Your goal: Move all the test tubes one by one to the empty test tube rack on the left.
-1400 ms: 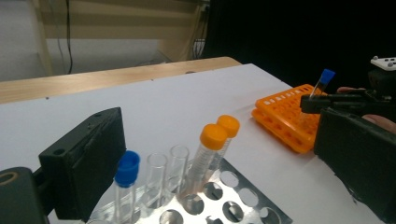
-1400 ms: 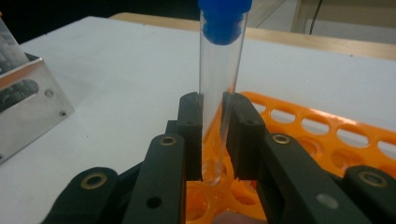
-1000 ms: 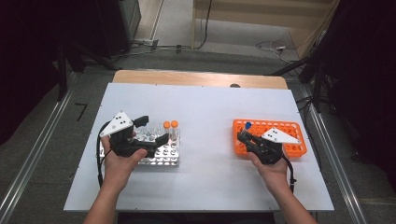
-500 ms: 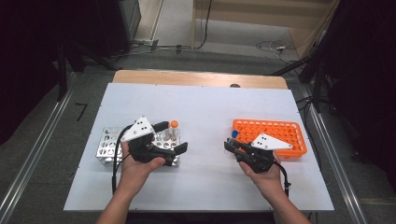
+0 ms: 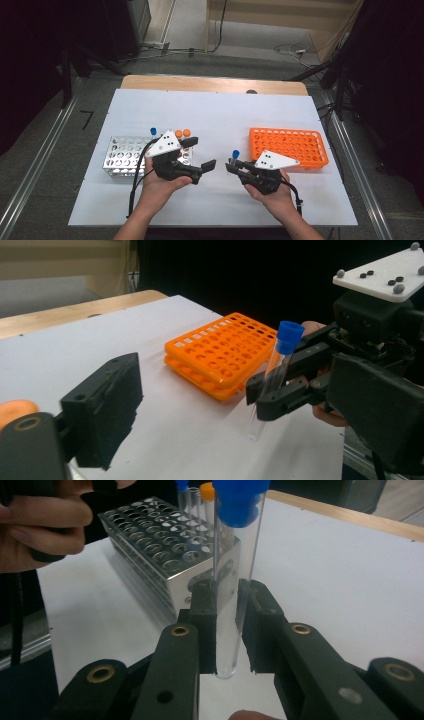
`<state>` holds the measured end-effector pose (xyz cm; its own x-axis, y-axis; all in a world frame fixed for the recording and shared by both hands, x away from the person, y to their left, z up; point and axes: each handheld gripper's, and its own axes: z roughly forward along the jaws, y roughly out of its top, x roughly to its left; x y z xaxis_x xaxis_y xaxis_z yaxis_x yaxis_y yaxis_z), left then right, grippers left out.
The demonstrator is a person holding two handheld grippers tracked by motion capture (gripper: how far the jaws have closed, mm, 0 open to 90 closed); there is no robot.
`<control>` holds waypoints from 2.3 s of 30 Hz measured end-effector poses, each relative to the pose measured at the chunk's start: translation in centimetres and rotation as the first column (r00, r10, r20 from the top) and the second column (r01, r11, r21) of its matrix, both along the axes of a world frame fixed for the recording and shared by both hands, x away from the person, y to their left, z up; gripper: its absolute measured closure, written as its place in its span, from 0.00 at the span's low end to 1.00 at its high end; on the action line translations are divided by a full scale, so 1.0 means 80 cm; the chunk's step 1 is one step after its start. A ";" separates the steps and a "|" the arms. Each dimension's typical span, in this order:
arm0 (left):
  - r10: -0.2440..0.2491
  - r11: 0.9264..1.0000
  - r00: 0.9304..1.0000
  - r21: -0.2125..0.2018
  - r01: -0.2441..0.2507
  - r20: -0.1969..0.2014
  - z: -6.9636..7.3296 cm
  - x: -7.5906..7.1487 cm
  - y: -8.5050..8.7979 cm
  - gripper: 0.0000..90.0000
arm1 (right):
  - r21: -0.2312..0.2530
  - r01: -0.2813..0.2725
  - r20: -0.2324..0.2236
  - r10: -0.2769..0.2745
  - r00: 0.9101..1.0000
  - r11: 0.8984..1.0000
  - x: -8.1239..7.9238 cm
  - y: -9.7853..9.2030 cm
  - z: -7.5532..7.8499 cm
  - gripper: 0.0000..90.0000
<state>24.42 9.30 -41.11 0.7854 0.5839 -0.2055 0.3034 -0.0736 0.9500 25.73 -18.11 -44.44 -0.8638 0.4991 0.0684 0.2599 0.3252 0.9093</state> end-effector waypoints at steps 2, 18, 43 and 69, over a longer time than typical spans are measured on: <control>-0.001 1.000 1.000 0.007 0.001 0.005 -0.001 -0.001 -0.005 0.17 | -0.001 -0.009 0.000 0.009 1.000 1.000 -0.003 0.003 0.001 0.83; -0.134 0.991 0.991 0.029 0.134 0.013 -0.010 -0.008 -0.034 0.63 | -0.010 -0.084 0.002 0.084 0.996 0.996 -0.016 0.018 0.003 0.83; -0.184 0.982 0.982 0.051 0.182 0.044 -0.010 -0.009 -0.034 0.85 | 0.005 -0.120 -0.028 0.120 0.992 0.993 -0.016 0.020 0.000 0.82; -0.075 0.995 0.994 0.066 0.070 0.075 -0.002 -0.004 0.008 0.85 | 0.021 -0.067 -0.063 0.068 0.996 0.998 -0.001 -0.004 0.005 0.00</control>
<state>24.09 9.93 -41.24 0.8381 0.5349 -0.1070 0.2205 -0.1529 0.9633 25.66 -18.46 -44.04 -0.8890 0.4382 0.1330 0.2955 0.3272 0.8976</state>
